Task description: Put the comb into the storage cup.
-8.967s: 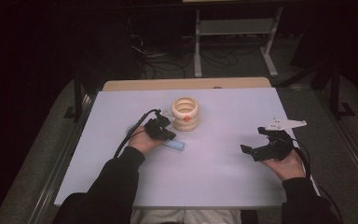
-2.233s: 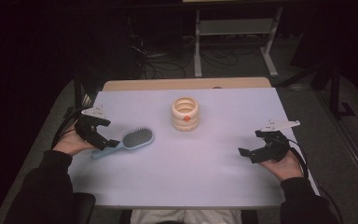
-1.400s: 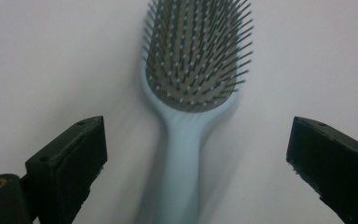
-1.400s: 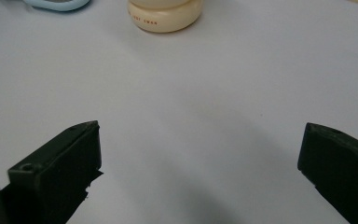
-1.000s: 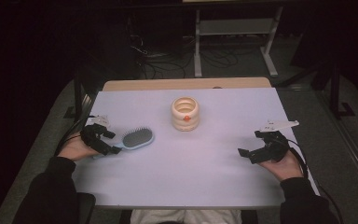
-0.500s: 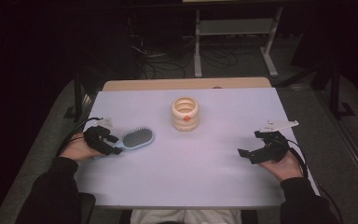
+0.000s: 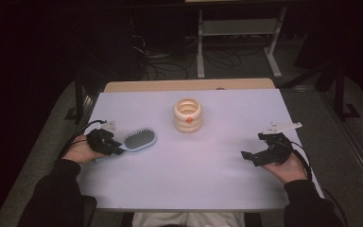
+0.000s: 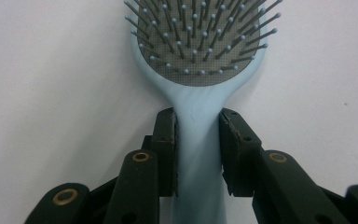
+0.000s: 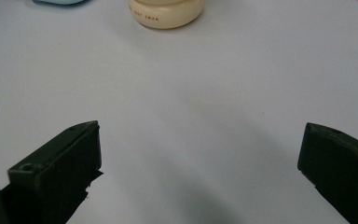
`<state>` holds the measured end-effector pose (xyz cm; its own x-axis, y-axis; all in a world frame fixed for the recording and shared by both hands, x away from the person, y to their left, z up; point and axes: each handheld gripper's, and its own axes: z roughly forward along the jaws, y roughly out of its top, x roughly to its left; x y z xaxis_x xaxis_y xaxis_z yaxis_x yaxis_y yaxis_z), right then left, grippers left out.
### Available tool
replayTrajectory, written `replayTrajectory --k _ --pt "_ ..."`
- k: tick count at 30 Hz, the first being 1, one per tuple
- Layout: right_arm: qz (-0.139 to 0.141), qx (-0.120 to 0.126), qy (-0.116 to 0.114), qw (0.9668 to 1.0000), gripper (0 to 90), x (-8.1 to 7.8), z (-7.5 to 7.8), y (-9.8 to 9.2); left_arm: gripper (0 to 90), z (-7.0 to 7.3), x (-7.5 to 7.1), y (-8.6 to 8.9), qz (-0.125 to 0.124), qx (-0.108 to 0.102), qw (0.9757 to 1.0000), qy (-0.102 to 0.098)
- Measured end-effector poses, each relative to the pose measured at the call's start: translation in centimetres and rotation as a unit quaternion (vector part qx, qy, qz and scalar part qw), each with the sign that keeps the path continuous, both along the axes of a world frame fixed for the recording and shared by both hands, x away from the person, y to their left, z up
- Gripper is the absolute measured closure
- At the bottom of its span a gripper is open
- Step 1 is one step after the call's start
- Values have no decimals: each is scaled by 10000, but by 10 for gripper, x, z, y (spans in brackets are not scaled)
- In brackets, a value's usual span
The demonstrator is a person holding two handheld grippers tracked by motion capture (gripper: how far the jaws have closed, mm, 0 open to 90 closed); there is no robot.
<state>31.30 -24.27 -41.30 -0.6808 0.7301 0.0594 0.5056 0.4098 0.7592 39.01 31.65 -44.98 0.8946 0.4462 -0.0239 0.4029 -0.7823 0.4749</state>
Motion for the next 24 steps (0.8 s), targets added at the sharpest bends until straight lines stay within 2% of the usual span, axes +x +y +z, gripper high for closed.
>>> replayTrajectory --k 4,11,24 --pt "7 1 4 10000 0 0 0 0 701 1 0 -1 -17 71 10000 -24" --pt "7 7 2 10000 0 0 0 0 702 3 -3 -1 73 214 9994 -263" --pt "5 -1 10 10000 0 0 0 0 702 18 -8 6 172 9 9984 -539"
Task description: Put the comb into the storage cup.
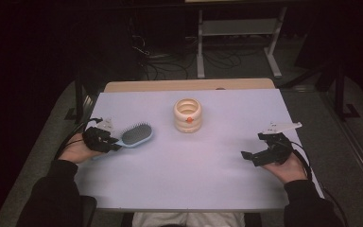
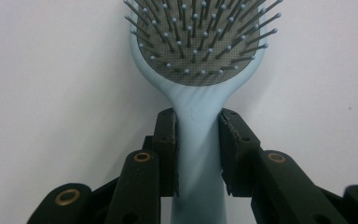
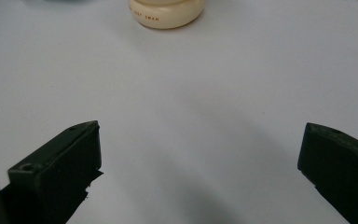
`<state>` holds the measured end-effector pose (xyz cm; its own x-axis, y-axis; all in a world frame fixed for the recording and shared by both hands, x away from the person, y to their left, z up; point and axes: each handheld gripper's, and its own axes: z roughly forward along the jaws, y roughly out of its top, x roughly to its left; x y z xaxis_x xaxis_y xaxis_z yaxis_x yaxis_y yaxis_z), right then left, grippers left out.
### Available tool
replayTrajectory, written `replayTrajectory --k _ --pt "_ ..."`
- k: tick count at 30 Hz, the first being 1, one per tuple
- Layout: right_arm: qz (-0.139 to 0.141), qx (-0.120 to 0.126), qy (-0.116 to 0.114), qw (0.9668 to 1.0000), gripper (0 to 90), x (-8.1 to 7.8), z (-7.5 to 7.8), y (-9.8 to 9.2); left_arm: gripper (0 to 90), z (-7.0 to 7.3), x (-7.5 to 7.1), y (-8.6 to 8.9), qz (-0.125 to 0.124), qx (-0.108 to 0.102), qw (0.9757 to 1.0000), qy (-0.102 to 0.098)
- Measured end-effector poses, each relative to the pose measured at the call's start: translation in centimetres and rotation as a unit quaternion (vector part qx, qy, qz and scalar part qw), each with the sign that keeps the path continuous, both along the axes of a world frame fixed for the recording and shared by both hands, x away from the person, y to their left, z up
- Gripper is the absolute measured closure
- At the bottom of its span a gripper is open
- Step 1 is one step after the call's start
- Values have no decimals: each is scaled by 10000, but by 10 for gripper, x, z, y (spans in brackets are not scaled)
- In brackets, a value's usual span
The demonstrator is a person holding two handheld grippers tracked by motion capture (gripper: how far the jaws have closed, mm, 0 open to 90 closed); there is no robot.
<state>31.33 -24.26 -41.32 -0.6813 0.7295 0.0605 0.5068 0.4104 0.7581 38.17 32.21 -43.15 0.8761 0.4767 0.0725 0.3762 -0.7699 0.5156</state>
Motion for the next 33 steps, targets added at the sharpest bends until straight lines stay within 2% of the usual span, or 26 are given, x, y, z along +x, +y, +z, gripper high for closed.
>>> replayTrajectory --k 3,7,11,24,29,33 --pt "5 -1 5 10000 0 0 0 0 702 6 -2 -2 -13 62 9999 -83" --pt "1 13 -1 10000 0 0 0 0 702 17 -3 -5 -27 -22 9999 -155" --pt "-5 20 -3 10000 0 0 0 -1 702 28 -3 -5 -38 22 9996 -261" --pt "4 84 -40 10000 0 -1 2 -2 702 67 -4 -12 -98 -93 9986 -508" --pt "3 110 -56 9999 0 -2 3 -2 702 80 -3 -20 -203 11 9982 -563" --pt "-6 120 -76 9999 0 -2 3 -2 702 91 -3 -24 -259 8 9976 -641"
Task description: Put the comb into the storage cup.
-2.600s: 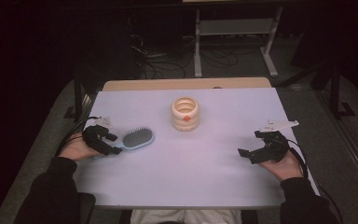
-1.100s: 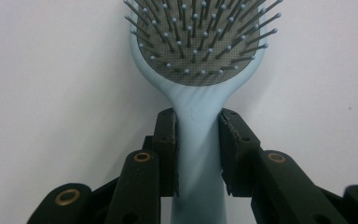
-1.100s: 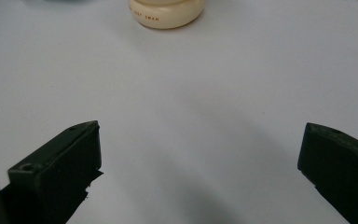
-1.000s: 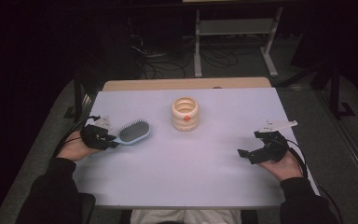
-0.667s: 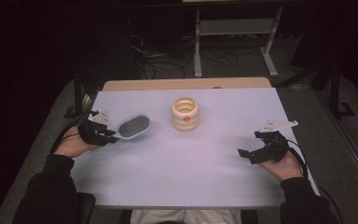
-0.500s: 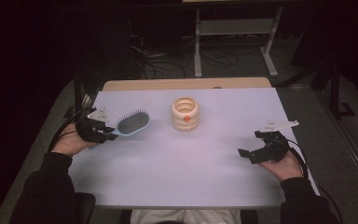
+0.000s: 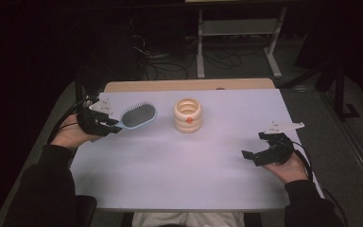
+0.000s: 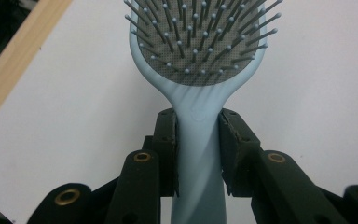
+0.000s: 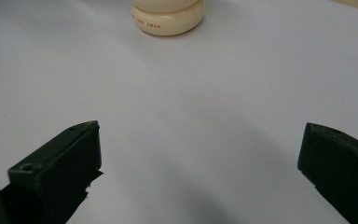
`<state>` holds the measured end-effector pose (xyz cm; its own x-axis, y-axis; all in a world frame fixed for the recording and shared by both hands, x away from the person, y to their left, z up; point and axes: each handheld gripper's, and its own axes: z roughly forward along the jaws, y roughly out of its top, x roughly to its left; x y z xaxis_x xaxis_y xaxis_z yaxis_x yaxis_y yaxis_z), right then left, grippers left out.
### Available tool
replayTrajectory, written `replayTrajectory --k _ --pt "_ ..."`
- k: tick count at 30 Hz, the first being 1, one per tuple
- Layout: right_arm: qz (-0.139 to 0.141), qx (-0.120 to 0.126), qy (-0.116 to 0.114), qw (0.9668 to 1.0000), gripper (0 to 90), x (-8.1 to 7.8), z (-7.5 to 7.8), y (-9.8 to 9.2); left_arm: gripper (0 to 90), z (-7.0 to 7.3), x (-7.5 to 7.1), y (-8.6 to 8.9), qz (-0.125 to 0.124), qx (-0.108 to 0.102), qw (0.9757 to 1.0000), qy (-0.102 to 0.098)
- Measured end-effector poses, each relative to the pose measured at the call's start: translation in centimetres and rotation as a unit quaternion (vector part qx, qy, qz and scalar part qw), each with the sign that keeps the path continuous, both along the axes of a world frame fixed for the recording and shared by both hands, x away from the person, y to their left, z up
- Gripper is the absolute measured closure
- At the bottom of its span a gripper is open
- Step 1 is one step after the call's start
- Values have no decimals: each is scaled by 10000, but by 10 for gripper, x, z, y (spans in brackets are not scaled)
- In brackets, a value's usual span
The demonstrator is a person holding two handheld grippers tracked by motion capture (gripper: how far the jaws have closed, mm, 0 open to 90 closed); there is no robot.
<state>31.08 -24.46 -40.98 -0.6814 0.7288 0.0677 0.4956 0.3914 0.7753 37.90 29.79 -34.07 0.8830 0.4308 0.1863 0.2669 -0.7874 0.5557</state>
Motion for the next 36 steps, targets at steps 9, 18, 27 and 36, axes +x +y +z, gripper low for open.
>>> replayTrajectory --k 9,18,27,36 --pt "-4 44 -13 10000 0 -1 1 -1 702 20 0 -12 -76 -1 9999 -141" --pt "-17 70 -44 10000 0 -1 2 -2 702 35 2 -29 -214 4 9995 -249" --pt "-13 74 -31 10000 0 0 2 -2 702 47 4 -46 -329 110 9989 -315" --pt "67 153 -165 9997 0 1 12 2 702 54 6 -64 -475 141 9980 -384"
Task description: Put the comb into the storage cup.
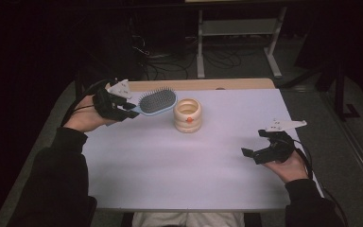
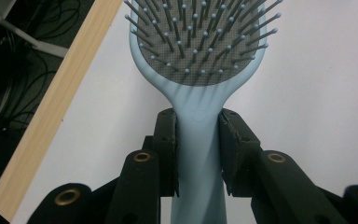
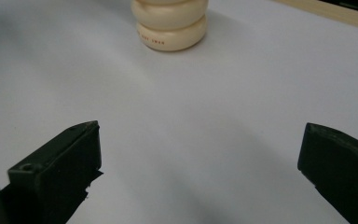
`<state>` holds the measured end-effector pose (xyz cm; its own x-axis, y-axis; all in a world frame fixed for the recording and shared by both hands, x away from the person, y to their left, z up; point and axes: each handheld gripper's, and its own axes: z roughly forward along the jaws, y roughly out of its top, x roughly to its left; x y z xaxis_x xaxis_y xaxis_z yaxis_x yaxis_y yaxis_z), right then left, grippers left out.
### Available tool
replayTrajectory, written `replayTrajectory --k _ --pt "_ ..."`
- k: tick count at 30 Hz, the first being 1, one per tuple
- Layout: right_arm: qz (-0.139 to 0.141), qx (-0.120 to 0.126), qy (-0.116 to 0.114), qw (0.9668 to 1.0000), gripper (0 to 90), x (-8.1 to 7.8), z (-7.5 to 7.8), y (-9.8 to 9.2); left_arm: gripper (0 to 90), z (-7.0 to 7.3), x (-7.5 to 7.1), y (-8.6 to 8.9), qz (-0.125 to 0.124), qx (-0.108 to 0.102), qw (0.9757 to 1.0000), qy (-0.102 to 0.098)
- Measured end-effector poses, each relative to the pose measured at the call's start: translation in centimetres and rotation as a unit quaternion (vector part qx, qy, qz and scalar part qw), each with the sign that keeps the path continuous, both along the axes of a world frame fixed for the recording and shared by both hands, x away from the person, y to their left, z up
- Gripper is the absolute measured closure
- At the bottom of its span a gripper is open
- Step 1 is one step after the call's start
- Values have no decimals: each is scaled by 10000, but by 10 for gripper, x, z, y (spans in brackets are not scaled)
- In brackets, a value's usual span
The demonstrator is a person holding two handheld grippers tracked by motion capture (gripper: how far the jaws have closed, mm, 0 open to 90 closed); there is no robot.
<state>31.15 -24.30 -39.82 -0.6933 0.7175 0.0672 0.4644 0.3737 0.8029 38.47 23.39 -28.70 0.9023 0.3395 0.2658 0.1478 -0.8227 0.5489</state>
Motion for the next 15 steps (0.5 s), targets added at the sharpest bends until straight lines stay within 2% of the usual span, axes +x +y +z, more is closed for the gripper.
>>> replayTrajectory --k 8,15 --pt "183 89 -190 9996 0 6 27 10 702 12 -2 -13 -95 24 9999 -138" --pt "284 98 -270 9992 0 16 46 19 702 16 -2 -22 -150 21 9996 -222"
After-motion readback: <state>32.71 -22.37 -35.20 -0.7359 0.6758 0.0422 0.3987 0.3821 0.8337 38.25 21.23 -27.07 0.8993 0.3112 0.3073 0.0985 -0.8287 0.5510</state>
